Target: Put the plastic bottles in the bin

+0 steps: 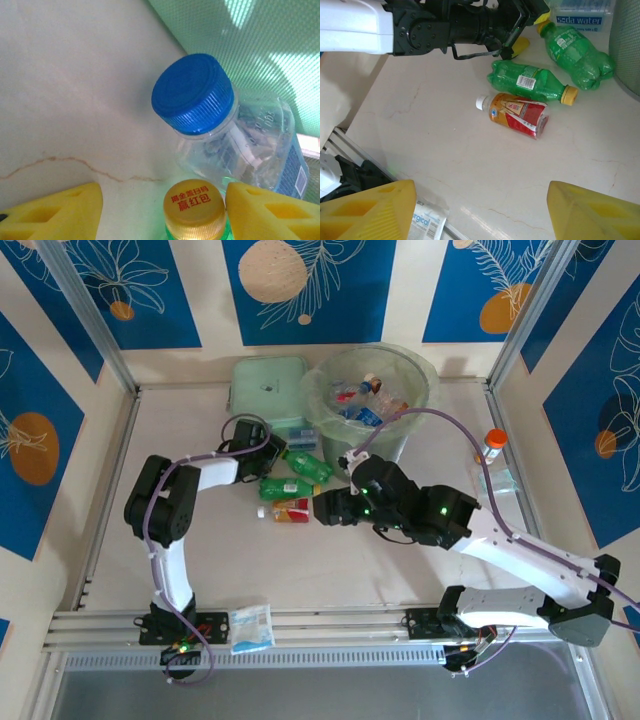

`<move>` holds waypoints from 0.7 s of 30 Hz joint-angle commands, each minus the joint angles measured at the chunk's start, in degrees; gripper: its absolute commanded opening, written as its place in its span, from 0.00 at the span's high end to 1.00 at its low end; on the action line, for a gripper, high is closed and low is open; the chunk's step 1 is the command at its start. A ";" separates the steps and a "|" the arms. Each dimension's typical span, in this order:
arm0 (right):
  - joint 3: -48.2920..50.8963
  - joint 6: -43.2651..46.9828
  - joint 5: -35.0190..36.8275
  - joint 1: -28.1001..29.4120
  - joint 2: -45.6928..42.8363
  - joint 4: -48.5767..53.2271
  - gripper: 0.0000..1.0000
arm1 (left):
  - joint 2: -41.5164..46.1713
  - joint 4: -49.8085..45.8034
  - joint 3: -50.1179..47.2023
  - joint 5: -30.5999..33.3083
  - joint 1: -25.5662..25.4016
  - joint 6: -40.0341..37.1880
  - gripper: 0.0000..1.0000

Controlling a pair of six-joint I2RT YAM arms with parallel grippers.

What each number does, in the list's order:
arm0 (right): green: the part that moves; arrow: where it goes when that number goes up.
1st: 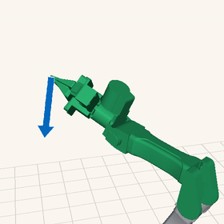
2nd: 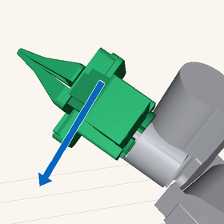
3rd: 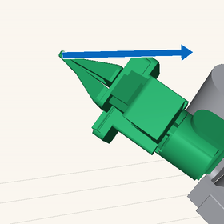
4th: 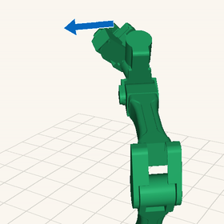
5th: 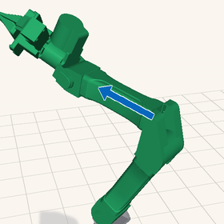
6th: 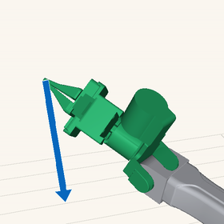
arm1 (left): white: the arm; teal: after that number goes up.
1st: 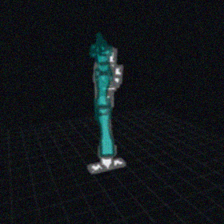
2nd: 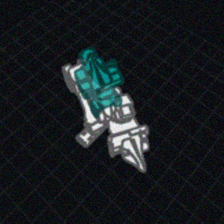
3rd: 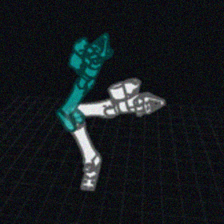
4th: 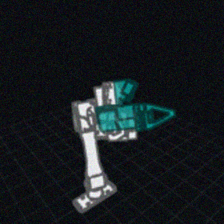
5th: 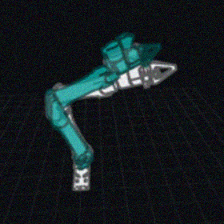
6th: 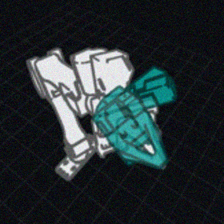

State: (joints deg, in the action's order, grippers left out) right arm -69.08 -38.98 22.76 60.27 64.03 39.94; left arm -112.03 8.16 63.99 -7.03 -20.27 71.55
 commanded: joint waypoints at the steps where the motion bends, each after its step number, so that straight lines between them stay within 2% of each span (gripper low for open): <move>1: 0.86 0.66 1.05 -0.22 2.87 0.29 0.30 | 2.52 -2.14 -2.44 -2.76 -0.65 -1.13 0.34; 14: 3.83 1.22 -2.94 -1.32 11.64 -3.12 0.29 | 13.72 -4.18 -16.93 -6.23 -2.84 -2.62 0.35; 17: 4.35 4.33 -6.83 -0.04 16.28 -3.35 0.23 | 16.26 -5.75 -18.12 -5.34 -1.96 -3.37 0.33; 21: 1.67 12.15 -9.89 3.29 25.79 -1.38 0.17 | 19.91 -13.36 -16.17 -4.51 0.85 -5.93 0.29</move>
State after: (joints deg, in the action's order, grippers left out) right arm -65.93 -33.23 17.17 61.28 84.97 36.86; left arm -95.39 2.07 46.92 -11.62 -21.41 68.34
